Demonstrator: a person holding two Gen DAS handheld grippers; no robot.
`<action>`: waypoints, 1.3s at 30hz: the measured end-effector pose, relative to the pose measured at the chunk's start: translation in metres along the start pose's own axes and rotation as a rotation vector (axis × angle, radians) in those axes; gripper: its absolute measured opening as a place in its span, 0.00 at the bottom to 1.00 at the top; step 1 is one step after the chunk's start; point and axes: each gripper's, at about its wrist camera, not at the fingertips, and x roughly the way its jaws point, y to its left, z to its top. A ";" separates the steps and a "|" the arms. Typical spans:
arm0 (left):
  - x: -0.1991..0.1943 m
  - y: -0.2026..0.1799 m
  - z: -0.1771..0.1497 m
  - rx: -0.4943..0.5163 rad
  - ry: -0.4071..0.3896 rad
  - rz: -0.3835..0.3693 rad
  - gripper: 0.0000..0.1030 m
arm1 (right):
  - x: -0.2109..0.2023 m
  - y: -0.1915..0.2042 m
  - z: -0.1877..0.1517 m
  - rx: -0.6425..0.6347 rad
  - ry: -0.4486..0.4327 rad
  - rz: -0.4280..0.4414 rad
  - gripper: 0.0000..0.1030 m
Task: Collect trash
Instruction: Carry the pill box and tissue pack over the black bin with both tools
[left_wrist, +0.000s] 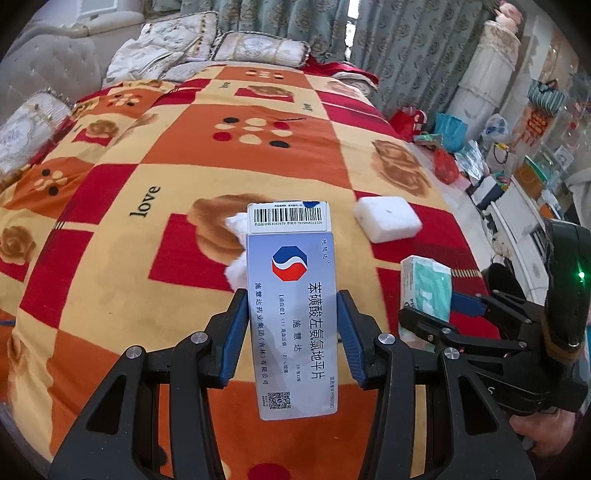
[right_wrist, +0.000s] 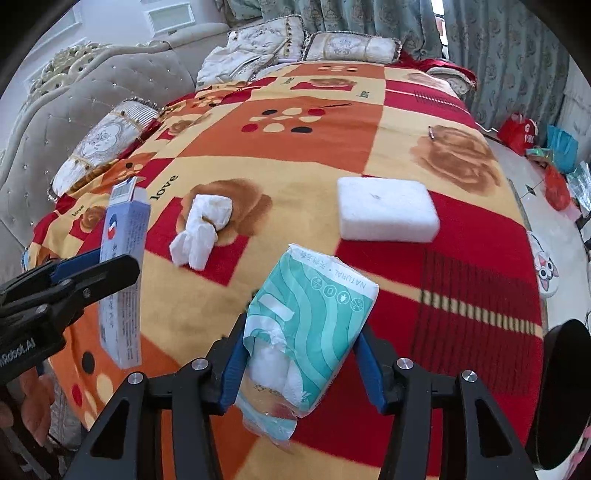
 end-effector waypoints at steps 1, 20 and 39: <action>-0.001 -0.004 -0.001 0.006 0.001 -0.003 0.44 | -0.005 -0.004 -0.004 0.007 -0.001 0.002 0.51; -0.005 -0.101 -0.008 0.134 -0.003 -0.072 0.44 | -0.068 -0.056 -0.045 0.049 -0.089 -0.086 0.51; 0.025 -0.228 -0.010 0.273 0.025 -0.176 0.44 | -0.110 -0.168 -0.092 0.223 -0.109 -0.213 0.51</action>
